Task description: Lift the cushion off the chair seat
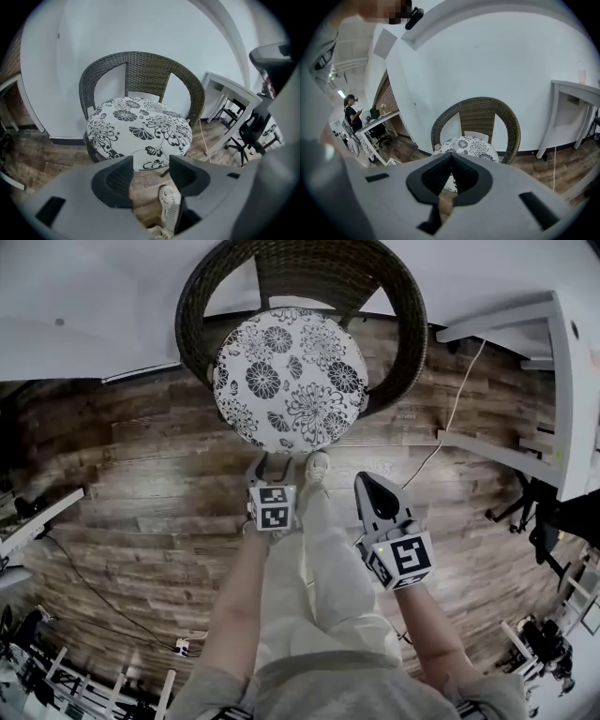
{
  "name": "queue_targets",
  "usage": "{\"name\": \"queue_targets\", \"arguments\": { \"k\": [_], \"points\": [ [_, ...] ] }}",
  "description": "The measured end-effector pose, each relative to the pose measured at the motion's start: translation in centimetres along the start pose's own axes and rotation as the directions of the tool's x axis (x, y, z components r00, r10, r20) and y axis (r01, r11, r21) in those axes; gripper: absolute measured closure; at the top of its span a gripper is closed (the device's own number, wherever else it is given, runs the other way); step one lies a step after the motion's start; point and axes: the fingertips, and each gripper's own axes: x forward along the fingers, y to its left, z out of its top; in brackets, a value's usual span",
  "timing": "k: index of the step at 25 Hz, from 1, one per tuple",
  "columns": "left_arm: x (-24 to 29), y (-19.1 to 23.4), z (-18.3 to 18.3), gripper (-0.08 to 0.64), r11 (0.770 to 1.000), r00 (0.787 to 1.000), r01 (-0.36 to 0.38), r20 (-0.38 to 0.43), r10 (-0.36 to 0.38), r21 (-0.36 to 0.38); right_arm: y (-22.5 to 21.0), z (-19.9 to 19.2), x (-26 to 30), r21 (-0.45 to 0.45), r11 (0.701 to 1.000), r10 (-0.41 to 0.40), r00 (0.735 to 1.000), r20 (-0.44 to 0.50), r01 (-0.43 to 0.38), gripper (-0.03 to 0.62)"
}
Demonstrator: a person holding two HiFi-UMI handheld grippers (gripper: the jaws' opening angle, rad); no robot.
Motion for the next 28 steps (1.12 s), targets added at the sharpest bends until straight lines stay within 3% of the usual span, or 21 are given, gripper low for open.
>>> {"name": "queue_targets", "arguments": {
  "k": [7, 11, 21, 28],
  "points": [
    [2.9, 1.4, -1.3, 0.333, 0.999, 0.998, -0.042, -0.037, 0.041, -0.012, -0.8, -2.4, 1.0, 0.017, 1.000, 0.005, 0.999, -0.035, -0.004, 0.595],
    [3.6, 1.7, -1.6, 0.350, 0.998, 0.997, -0.059, -0.041, 0.060, 0.025, -1.0, -3.2, 1.1, 0.023, 1.000, 0.006, 0.999, -0.045, -0.005, 0.595],
    [3.8, 1.8, -1.7, 0.399, 0.995, 0.995, -0.092, -0.045, 0.094, 0.038, -0.5, -3.5, 1.1, 0.029, 0.999, 0.017, 0.999, -0.043, -0.016, 0.595],
    [3.9, 1.2, -1.6, 0.460, 0.991, 0.994, -0.061, -0.087, 0.071, 0.120, -0.3, -2.7, 0.9, 0.024, 1.000, 0.017, 0.999, -0.036, -0.016, 0.595]
  ]
}}
